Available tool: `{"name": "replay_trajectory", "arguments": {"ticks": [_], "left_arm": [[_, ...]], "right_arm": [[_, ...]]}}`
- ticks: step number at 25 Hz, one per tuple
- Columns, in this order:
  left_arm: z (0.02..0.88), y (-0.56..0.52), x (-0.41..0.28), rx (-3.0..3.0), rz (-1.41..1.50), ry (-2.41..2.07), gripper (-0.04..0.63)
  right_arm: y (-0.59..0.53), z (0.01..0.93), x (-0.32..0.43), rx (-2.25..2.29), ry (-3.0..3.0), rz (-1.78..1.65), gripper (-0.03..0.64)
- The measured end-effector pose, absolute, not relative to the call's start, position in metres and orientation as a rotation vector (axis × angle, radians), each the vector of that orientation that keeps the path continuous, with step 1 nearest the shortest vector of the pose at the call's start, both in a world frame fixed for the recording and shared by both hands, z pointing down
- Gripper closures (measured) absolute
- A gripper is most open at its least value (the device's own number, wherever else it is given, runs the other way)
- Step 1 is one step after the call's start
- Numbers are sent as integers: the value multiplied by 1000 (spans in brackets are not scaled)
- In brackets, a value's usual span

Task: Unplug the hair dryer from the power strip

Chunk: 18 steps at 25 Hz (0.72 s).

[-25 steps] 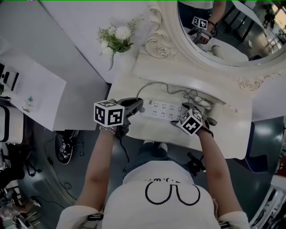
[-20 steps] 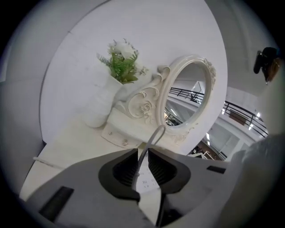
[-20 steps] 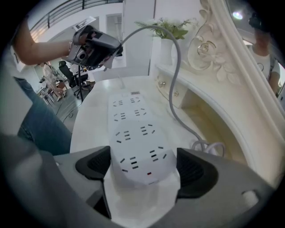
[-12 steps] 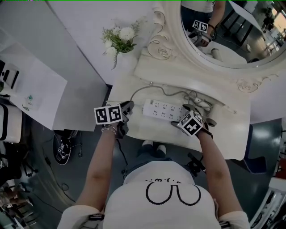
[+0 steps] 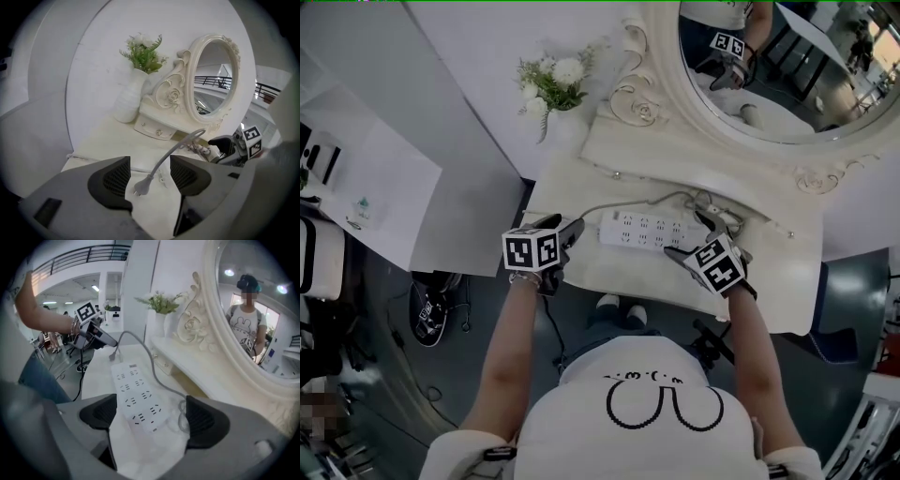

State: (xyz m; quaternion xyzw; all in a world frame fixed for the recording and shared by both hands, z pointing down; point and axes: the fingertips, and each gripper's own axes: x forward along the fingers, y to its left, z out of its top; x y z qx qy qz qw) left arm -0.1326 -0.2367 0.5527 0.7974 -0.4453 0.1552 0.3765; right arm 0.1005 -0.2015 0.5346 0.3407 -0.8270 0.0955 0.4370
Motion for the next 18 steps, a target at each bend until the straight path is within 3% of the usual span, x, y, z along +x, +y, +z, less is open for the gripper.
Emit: {"name": "replay_trajectory", "arguments": {"ticks": [12,18], "left_arm": [[529,-219,-168,2078,331,-1276,334],[444,-233,-155,2343,220,-1439,334]], "right_arm": [[-196,447,122,1305,-2276,193,161],[-196,391,117,1444,-2456,145,182]]}}
